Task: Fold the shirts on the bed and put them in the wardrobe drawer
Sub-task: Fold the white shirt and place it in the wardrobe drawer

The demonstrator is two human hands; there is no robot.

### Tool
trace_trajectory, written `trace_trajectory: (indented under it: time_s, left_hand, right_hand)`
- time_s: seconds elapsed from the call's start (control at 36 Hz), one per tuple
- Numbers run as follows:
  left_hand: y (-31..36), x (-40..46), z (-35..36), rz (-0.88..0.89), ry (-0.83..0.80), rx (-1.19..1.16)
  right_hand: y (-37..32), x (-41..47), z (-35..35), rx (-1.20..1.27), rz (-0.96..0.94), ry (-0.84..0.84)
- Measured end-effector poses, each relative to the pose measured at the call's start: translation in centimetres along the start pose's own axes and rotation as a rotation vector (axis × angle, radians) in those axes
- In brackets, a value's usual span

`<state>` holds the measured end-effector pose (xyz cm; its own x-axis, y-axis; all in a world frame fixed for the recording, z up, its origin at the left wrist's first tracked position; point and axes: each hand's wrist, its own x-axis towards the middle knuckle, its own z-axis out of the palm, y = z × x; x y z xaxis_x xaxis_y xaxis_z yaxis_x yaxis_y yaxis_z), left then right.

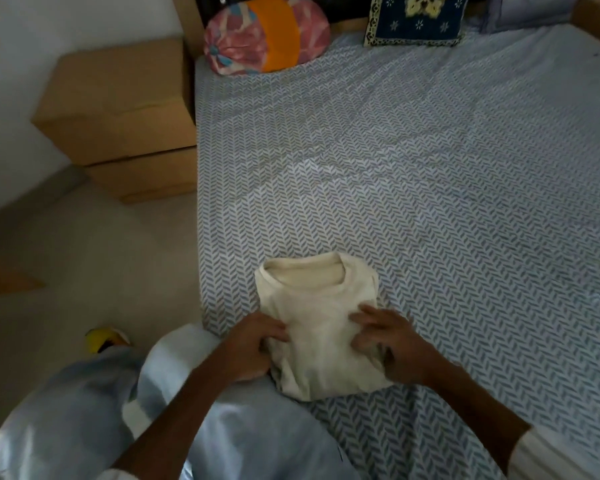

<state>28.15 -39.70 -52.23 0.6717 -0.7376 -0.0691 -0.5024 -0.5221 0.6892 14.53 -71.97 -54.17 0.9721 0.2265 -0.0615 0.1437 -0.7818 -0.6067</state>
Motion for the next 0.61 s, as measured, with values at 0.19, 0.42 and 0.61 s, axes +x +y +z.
trace_trajectory:
  time_s: [0.19,0.42,0.61]
  left_hand:
    - [2.5,3.2,-1.2,-0.727,0.259,-0.27]
    - [2.8,4.9,0.9,-0.927,0.252,-0.804]
    - [3.6,4.2,0.0,-0.835,0.261,-1.043]
  right_hand:
    - [-3.7,4.0,-1.9,0.425,0.705,0.57]
    - [-4.6,8.0,-2.4,0.968,1.059,0.317]
    - [-4.6,7.1,-3.3,1.127,0.831,0.247]
